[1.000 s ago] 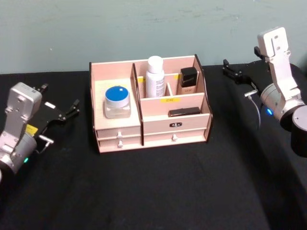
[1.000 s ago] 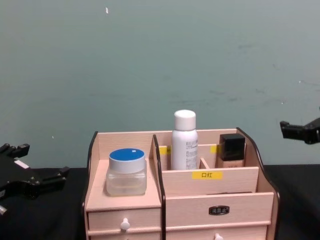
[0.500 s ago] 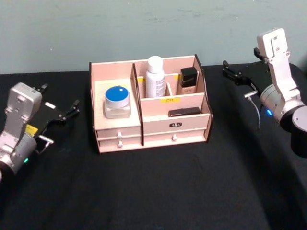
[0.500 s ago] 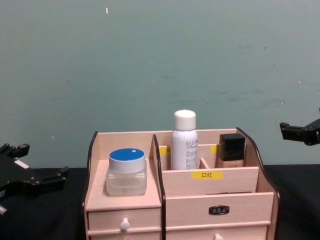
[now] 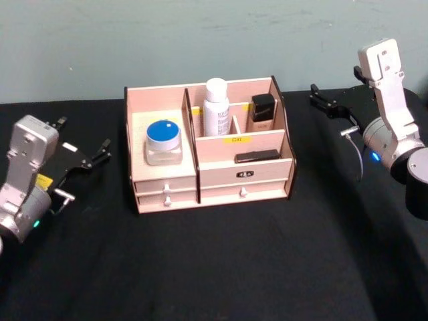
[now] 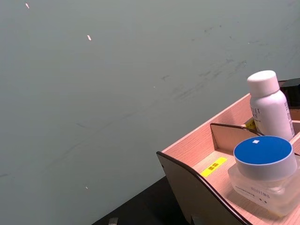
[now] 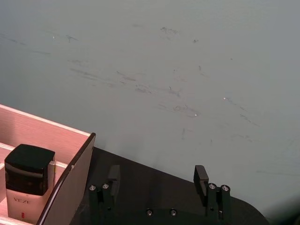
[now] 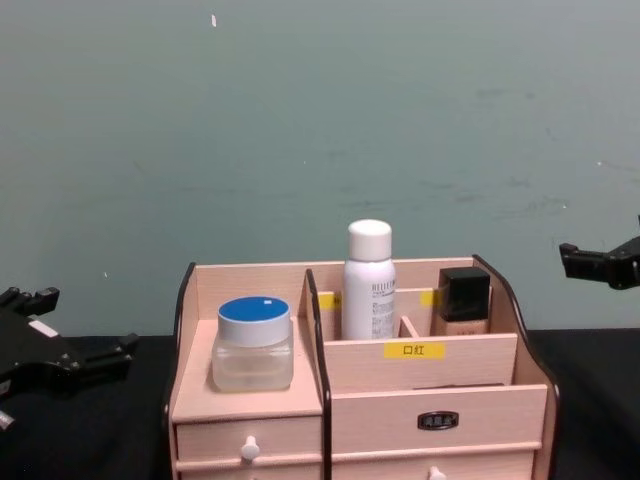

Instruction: Pick up the facial cleanser and watermelon frost from the table and place them into the tiered storage box.

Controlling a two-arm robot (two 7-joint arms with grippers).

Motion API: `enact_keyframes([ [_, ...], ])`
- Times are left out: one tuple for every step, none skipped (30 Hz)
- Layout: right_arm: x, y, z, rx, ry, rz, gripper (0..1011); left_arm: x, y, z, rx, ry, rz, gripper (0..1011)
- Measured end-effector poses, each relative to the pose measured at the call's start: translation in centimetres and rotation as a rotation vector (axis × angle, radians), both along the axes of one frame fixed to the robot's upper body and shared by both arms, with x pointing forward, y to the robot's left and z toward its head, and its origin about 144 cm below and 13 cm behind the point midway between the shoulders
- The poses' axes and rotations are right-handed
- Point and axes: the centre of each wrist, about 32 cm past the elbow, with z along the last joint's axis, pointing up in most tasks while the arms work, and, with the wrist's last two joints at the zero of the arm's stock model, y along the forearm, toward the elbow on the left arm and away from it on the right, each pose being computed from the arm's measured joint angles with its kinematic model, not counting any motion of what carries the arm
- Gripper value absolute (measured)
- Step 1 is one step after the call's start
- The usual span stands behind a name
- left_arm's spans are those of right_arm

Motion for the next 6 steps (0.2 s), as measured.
enact_keyframes([
  [0.00,0.00,0.00,0.000,0.000,0.000,1003,0.00,0.00,0.00,0.000,0.000,0.000,1009],
  [0.00,0.00,0.01,0.000,0.000,0.000,1002,0.00,0.00,0.00,0.000,0.000,0.000,1010],
  [0.00,0.00,0.01,0.000,0.000,0.000,1003,0.00,0.00,0.00,0.000,0.000,0.000,1010],
  [0.00,0.00,0.01,0.000,0.000,0.000,1003,0.00,0.00,0.00,0.000,0.000,0.000,1010],
  [0.00,0.00,0.02,0.000,0.000,0.000,1003,0.00,0.00,0.00,0.000,0.000,0.000,1009],
  [0.00,0.00,0.02,0.000,0.000,0.000,1003,0.00,0.00,0.00,0.000,0.000,0.000,1010],
])
